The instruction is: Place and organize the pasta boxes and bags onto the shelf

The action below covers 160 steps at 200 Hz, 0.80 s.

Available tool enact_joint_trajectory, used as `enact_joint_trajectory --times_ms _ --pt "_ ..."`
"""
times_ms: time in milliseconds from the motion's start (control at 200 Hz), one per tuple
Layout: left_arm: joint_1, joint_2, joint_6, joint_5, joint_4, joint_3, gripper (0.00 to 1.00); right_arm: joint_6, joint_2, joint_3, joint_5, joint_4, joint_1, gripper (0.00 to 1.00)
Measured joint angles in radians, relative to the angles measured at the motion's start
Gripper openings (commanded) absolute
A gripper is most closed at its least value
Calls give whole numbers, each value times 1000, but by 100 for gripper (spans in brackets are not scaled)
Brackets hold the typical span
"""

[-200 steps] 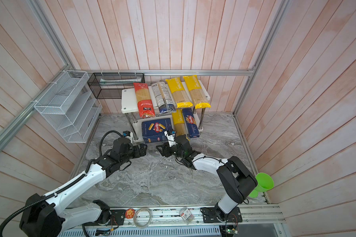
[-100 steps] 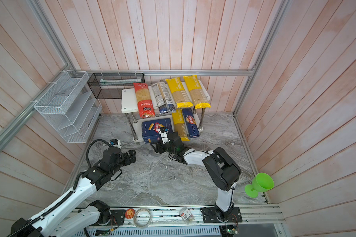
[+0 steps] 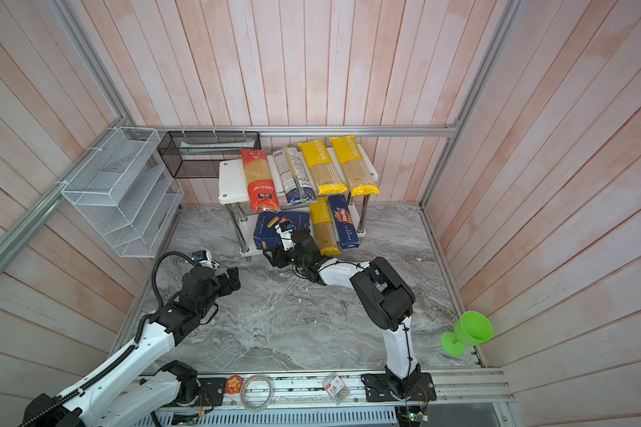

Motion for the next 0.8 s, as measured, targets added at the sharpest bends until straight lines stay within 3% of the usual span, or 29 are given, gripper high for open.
enact_joint_trajectory --times_ms 150,350,420,525,635,800 --pt "1 -48 56 -72 137 -69 100 -43 -103 -95 61 -40 -2 67" --pt "28 -50 233 -148 486 -229 100 -109 -478 -330 223 -129 -74 74" --pt "66 16 262 -194 587 -243 100 -143 -610 -407 290 -143 -151 81" --pt "207 162 251 -184 694 -235 100 -196 -776 -545 467 -132 -298 98" --pt "332 324 240 -111 766 -210 100 -231 -884 -732 601 -61 -448 98" --pt "357 465 284 -35 859 -156 100 -280 -847 -952 671 135 -592 98"
